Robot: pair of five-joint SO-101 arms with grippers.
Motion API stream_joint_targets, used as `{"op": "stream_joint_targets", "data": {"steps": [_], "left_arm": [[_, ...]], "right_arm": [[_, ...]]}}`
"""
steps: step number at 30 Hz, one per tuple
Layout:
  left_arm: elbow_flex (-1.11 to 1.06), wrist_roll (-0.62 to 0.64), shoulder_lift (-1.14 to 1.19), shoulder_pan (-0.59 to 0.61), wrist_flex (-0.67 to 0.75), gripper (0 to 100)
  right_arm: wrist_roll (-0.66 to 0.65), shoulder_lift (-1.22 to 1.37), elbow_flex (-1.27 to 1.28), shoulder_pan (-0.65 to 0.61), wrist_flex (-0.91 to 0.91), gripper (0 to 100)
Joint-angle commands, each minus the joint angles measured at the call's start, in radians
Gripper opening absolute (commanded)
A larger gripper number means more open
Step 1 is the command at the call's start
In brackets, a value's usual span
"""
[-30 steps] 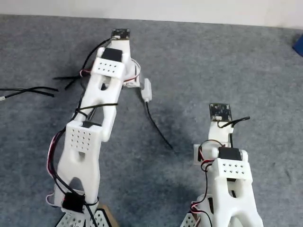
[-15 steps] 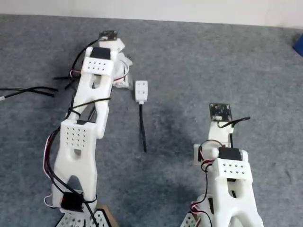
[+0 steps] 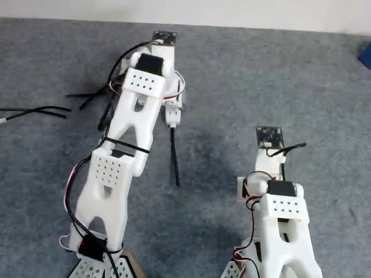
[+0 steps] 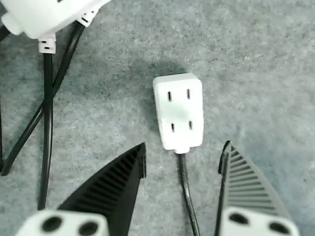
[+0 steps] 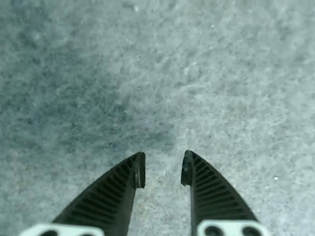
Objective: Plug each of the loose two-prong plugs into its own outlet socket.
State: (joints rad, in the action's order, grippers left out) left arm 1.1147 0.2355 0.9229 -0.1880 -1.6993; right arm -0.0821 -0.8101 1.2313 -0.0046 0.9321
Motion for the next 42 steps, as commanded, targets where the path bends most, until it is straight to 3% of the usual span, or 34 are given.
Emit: {"op": "stream_joint_targets", "data": {"steps": [1,15,18,22,25,27,29,33,39,42], "left_arm": [[0.036,-0.002,0.051,-0.007,0.028,26],[0.028,-0.006,0.142,-0.013,0.117,25],[0.028,-0.037,0.142,-0.013,0.115,18],[0.028,-0.209,0.142,-0.030,0.107,1],[0.036,-0.226,0.134,-0.031,0.026,1],[0.038,-0.322,0.130,-0.028,-0.034,0],[0.041,-0.511,0.117,-0.028,-0.074,0],[-0.099,-0.710,-0.007,-0.007,-0.075,0],[-0.613,-1.129,-0.363,-0.019,-0.075,0],[-0.892,-1.183,-0.539,-0.041,-0.075,0]], "right_arm": [[-0.003,0.004,-0.045,-0.010,-0.007,13.4],[-0.003,0.004,-0.045,-0.010,-0.007,13.4],[-0.003,0.004,-0.045,-0.010,-0.007,13.4],[-0.003,0.004,-0.045,-0.010,-0.007,13.4],[-0.003,0.004,-0.045,-0.010,-0.007,13.4],[-0.005,0.004,-0.045,-0.010,-0.007,13.4],[-0.006,0.004,-0.045,-0.010,-0.007,13.4],[-0.009,0.004,-0.045,-0.010,-0.007,13.4],[-0.009,0.004,-0.045,-0.010,-0.007,13.4],[-0.011,0.004,-0.045,-0.010,-0.007,13.4]]}}
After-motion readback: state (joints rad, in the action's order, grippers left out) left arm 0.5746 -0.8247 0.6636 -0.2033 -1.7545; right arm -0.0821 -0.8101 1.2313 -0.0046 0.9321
